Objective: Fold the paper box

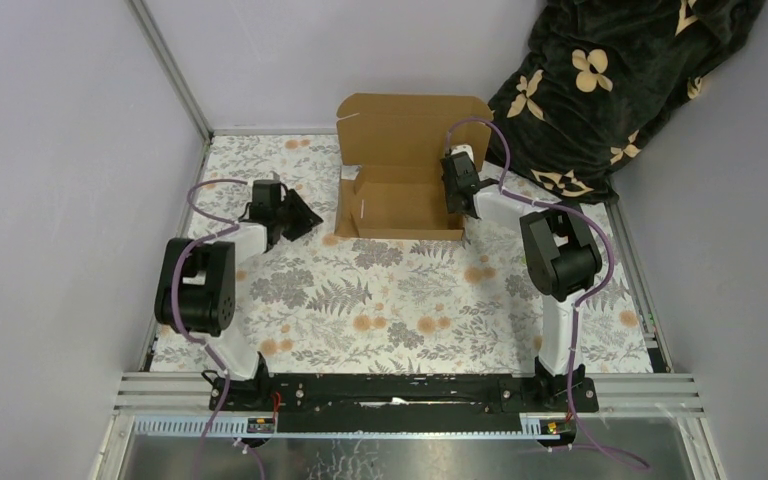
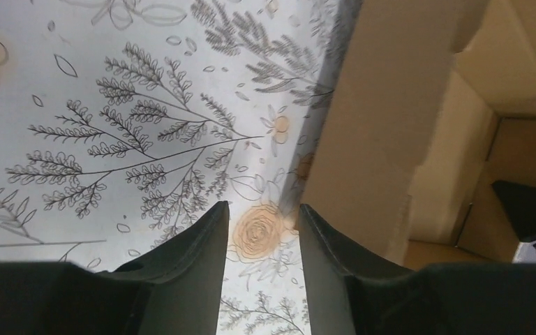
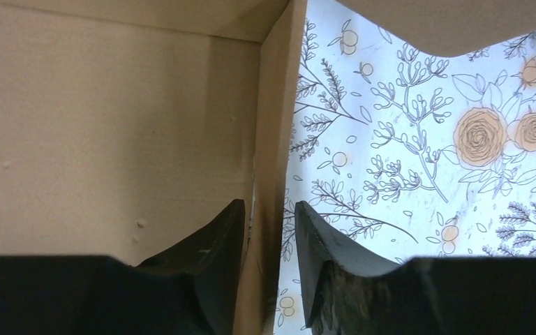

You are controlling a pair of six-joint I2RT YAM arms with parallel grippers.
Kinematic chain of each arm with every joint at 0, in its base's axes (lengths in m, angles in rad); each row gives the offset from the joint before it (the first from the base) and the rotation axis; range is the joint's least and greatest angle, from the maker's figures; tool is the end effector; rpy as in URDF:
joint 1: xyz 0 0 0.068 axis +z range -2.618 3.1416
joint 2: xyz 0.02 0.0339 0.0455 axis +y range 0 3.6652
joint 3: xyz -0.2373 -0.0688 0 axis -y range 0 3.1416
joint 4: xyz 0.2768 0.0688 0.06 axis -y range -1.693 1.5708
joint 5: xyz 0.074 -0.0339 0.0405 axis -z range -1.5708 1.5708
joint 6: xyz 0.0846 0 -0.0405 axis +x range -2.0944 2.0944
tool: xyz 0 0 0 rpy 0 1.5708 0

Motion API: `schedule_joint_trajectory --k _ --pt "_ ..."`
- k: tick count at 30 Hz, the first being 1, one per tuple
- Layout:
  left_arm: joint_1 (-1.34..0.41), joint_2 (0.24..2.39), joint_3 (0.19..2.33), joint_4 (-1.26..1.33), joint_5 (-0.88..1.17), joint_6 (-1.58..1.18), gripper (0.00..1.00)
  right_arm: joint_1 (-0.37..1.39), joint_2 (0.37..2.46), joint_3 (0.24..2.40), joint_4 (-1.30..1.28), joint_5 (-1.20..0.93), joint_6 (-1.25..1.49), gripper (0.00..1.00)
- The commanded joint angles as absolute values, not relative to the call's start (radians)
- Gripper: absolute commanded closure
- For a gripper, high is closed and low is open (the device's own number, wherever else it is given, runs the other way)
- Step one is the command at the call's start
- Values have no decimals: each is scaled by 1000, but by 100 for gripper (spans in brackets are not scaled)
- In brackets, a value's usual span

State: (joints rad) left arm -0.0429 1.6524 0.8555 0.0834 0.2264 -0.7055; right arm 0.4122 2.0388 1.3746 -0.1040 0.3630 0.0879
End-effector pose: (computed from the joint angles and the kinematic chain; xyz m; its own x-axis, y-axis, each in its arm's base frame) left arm 0.3928 -0.0359 0.0916 -0.6348 -0.6052 -0.4803 -0.2631 0.7538 -0.6021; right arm 0.4629 0.1696 0.0955 -0.6465 -0.1931 -0.7380 -0.0841 0.9796 -0.1826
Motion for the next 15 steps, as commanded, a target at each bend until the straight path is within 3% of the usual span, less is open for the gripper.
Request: schedule_joint_trajectory --k 1,5,15 --pt "-33 1751 884 188 286 -719 54 411 1977 1362 -102 342 94 61" --pt "-33 1828 933 171 251 -700 58 411 1979 1363 -104 345 82 63" --pt "-33 2003 1068 148 235 -696 57 403 2005 1410 -127 340 61 71"
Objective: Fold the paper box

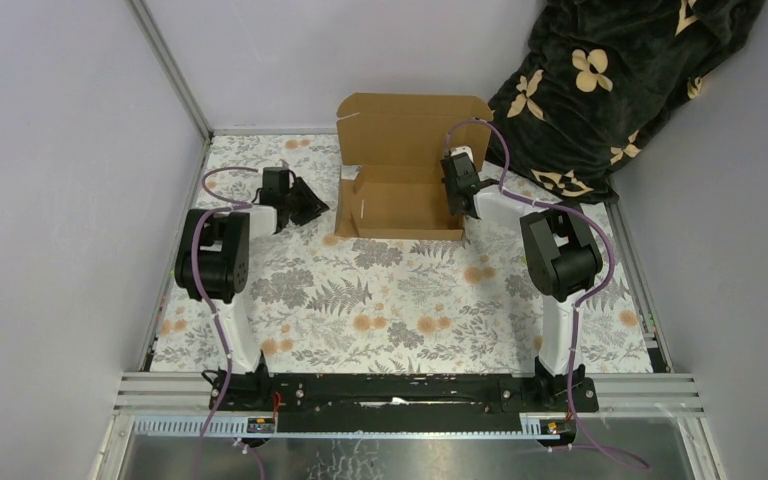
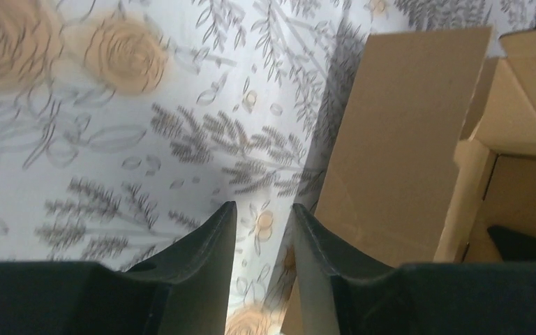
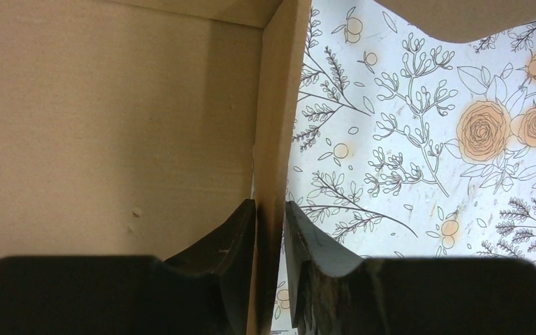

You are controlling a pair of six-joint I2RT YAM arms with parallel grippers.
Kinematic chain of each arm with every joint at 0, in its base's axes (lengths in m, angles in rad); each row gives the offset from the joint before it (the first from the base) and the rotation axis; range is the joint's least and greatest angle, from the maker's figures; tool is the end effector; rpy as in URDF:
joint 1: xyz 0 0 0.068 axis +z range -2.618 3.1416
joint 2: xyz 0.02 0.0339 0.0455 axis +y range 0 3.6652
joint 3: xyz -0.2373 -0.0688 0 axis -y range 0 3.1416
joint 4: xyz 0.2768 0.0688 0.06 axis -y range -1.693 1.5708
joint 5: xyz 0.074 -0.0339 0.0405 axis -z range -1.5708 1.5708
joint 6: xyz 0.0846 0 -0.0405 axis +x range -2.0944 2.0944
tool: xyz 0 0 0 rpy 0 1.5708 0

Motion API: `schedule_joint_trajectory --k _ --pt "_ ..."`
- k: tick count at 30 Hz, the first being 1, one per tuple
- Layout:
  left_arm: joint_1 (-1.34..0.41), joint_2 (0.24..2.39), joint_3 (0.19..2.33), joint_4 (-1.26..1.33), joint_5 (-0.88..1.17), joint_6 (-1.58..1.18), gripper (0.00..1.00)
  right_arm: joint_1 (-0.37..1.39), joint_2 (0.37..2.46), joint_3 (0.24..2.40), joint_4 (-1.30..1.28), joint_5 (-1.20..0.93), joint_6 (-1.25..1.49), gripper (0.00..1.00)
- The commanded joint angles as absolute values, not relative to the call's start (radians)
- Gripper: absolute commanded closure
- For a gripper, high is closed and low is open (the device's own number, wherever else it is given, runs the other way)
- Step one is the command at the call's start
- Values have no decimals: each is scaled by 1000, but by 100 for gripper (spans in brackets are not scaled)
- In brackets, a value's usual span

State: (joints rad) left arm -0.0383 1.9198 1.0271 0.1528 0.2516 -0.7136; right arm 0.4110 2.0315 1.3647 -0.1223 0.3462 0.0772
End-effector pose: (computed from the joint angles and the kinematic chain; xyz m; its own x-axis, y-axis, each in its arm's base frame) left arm 0.4356 -0.0378 0.0534 -0.6539 -0.6094 -0.4485 -0.2741 0.7432 -0.6103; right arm 0.4591 0.1688 0.0930 -0.6608 -0.2088 -0.7210 -0.1060 0.9769 -0.1858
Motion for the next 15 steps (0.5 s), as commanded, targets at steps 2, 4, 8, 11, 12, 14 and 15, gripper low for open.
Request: schedule_joint_trajectory --k 2,4,8,11,12,14,15 --pt "-46 2009 1102 91 174 -665 57 401 2003 1413 -127 339 56 72" --pt "-50 2015 1128 40 141 -637 57 399 2004 1418 -130 336 54 73" --pt "-70 2021 1141 21 122 -617 57 399 2011 1425 -129 327 55 74" --pt "-88 2029 1143 35 170 -631 58 398 2014 1425 -128 321 55 75" --pt "-89 2024 1134 54 189 -643 58 397 2015 1424 -128 320 53 75" --pt "-90 2012 1101 120 246 -677 58 397 2019 1422 -126 319 53 75" --pt "-89 2007 1084 146 267 -696 58 397 2020 1419 -125 316 55 75"
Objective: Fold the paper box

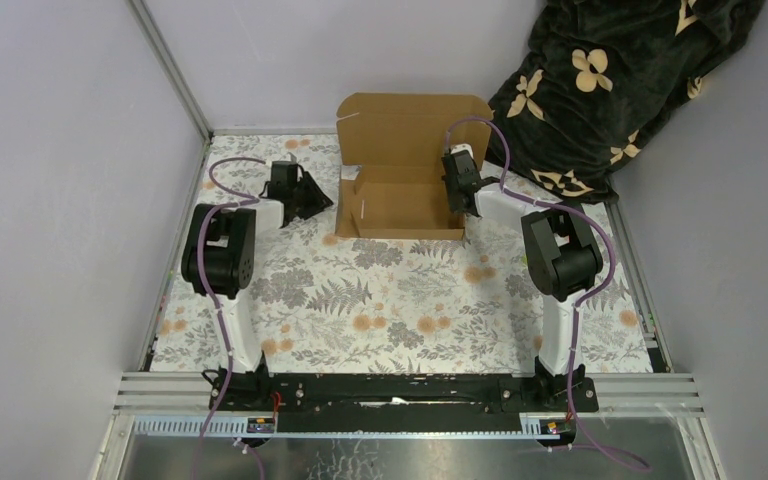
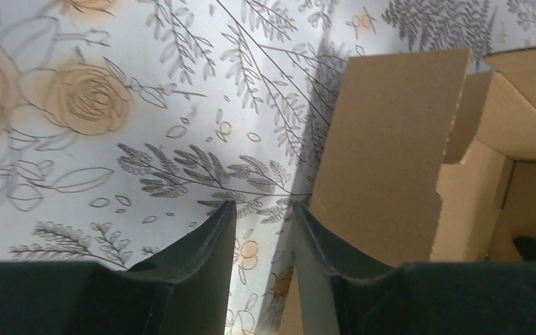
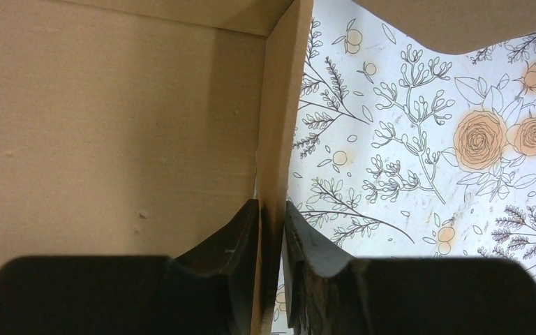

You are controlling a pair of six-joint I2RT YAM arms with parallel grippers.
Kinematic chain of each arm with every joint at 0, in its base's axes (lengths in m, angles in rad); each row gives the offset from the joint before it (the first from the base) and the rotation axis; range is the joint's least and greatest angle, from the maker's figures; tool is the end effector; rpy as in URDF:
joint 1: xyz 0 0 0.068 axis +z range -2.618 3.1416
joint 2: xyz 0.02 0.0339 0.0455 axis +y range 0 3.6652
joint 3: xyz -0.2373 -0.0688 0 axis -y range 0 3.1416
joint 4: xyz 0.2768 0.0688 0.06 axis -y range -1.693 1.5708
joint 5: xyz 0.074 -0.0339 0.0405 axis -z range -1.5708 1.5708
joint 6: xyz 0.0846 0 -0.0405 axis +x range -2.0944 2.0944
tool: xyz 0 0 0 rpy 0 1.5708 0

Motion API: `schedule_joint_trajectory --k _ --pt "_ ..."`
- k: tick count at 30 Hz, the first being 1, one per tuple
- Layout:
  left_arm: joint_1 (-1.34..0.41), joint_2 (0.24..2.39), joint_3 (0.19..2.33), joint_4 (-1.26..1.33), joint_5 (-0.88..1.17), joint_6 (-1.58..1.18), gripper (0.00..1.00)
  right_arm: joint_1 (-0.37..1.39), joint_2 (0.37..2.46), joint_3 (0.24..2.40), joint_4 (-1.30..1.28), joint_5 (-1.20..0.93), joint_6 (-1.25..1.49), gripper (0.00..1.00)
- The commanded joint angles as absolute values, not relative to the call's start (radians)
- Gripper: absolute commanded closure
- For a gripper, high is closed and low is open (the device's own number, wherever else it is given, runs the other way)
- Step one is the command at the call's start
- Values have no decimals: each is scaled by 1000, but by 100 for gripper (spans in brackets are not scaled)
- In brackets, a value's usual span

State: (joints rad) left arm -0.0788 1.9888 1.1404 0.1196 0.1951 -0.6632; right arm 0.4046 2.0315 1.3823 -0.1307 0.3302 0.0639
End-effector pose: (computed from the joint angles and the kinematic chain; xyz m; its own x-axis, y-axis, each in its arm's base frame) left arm 0.4587 -0.0527 0.0578 -0.6595 -0.5538 -0.5084 -0.2343 0.7940 -0.5610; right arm 0.4629 0.1684 0.0982 -0.6554 -0.2149 -0.7241 -0.1189 0.9761 -0.1821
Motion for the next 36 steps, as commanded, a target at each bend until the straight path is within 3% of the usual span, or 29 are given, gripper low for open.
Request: schedule_joint_trajectory --k 1,36 --pt "-90 2002 1067 172 285 -711 58 396 2021 1418 -124 312 56 75" --pt "-61 2024 737 1070 589 -1128 54 382 2051 1390 -112 239 79 77"
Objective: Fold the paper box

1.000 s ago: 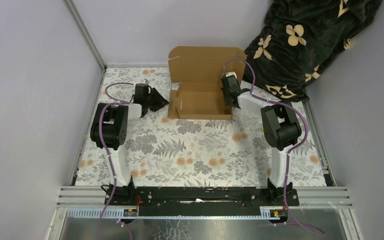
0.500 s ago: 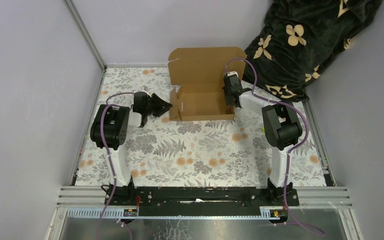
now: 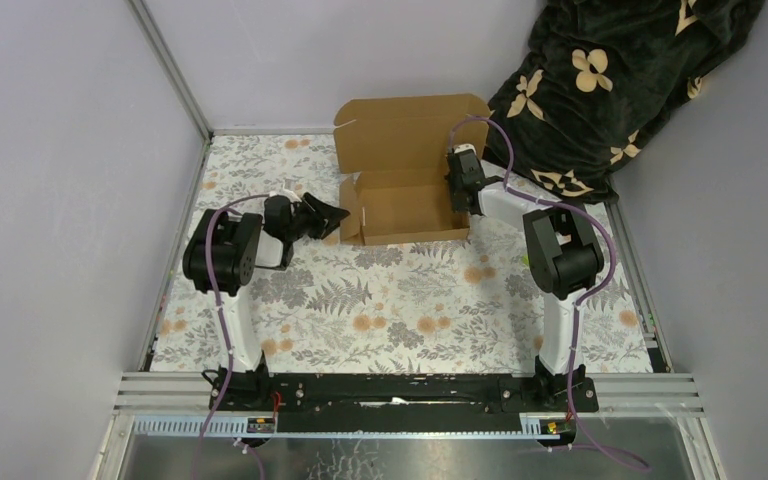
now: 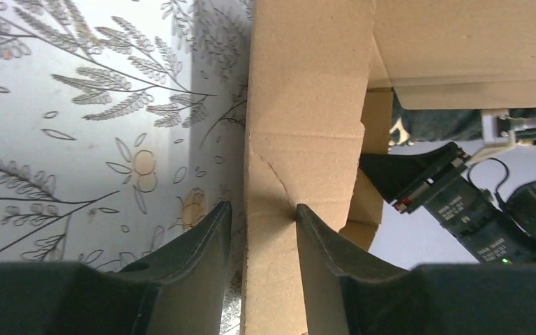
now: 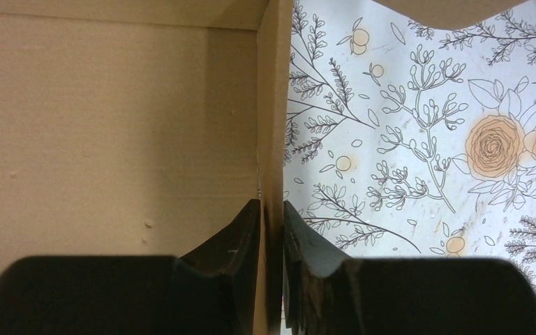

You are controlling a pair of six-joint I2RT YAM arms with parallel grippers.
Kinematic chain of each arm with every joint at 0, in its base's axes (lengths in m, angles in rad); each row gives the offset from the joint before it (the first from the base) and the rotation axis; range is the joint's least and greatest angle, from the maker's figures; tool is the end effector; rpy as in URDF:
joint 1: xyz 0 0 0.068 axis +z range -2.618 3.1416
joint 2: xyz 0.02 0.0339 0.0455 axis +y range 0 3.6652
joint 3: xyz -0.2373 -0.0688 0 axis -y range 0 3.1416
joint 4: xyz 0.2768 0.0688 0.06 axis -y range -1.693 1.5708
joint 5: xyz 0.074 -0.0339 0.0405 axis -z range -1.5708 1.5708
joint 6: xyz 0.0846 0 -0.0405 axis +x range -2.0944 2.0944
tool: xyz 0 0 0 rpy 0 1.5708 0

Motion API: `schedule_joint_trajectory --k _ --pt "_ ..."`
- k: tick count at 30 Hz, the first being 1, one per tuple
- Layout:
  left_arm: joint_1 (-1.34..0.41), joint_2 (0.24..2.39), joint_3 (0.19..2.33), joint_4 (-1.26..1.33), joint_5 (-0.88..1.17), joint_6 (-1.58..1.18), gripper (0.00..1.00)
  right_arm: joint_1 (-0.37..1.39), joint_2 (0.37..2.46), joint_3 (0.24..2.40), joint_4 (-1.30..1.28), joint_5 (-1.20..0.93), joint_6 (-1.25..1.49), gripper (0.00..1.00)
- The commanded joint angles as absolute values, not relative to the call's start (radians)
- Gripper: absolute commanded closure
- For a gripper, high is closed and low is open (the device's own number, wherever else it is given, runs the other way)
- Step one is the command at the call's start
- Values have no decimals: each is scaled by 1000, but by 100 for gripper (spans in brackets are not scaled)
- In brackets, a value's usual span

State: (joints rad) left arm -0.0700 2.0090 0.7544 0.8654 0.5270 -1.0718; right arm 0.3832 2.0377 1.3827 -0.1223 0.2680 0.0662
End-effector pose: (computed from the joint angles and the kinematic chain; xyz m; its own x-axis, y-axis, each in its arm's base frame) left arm 0.3960 -0.0704 0.0281 -0.6418 -0.7158 -0.2752 -0.0813 0.4203 -0.9037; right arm 0.4663 0.1638 0.0953 -0.6613 -0.1978 -0.7235 -0.1420 0.9802 -0.1382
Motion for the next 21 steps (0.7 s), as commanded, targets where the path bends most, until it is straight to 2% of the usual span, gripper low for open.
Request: schedule_joint_trajectory --k 1,12,16,21 --pt "-61 2026 734 1096 599 -1138 53 383 2052 1390 -111 235 79 77" --pt "-60 2043 738 1228 659 -1191 53 382 2065 1403 -124 219 80 78" --pt "-64 2024 755 1146 653 -1142 53 383 2068 1406 -130 216 81 78" --pt "-90 1983 820 906 607 -1007 53 383 2072 1410 -133 210 81 78"
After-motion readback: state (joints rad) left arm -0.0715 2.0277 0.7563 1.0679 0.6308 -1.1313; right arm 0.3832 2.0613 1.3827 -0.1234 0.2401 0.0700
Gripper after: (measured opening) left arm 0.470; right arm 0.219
